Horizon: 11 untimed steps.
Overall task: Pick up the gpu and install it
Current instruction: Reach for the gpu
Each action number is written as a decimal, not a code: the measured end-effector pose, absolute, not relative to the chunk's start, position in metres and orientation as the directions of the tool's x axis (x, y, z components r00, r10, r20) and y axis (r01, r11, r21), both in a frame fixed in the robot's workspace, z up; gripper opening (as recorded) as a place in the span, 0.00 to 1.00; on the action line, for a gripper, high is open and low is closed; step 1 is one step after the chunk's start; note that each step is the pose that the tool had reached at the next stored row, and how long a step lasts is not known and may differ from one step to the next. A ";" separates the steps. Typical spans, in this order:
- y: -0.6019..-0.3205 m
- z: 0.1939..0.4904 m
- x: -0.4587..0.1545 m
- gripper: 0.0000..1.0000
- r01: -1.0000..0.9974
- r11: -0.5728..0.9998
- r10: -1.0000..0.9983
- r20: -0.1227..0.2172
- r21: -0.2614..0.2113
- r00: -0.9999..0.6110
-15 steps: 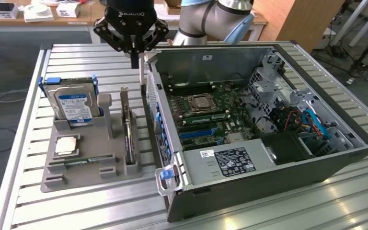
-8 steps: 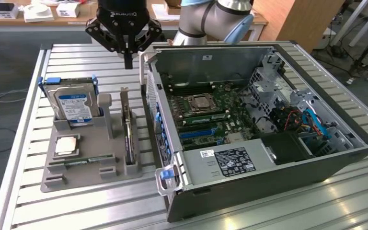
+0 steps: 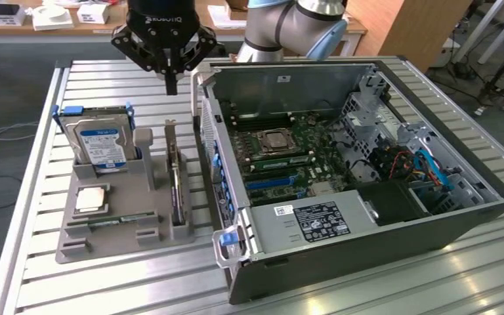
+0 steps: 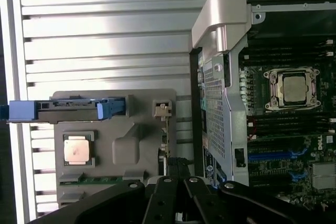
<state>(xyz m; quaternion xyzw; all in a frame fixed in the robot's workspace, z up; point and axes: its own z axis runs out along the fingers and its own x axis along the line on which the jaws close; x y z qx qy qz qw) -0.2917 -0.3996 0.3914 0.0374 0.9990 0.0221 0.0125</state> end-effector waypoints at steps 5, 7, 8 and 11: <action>-0.408 0.391 -0.292 0.11 0.074 0.996 0.075 -0.023 0.045 -0.997; -0.413 0.391 -0.292 0.11 0.074 0.996 0.075 -0.023 0.045 -0.997; -0.415 0.391 -0.292 0.11 0.074 0.996 0.075 -0.023 0.045 -0.997; -0.422 0.391 -0.292 0.11 0.074 0.996 0.075 -0.023 0.045 -0.997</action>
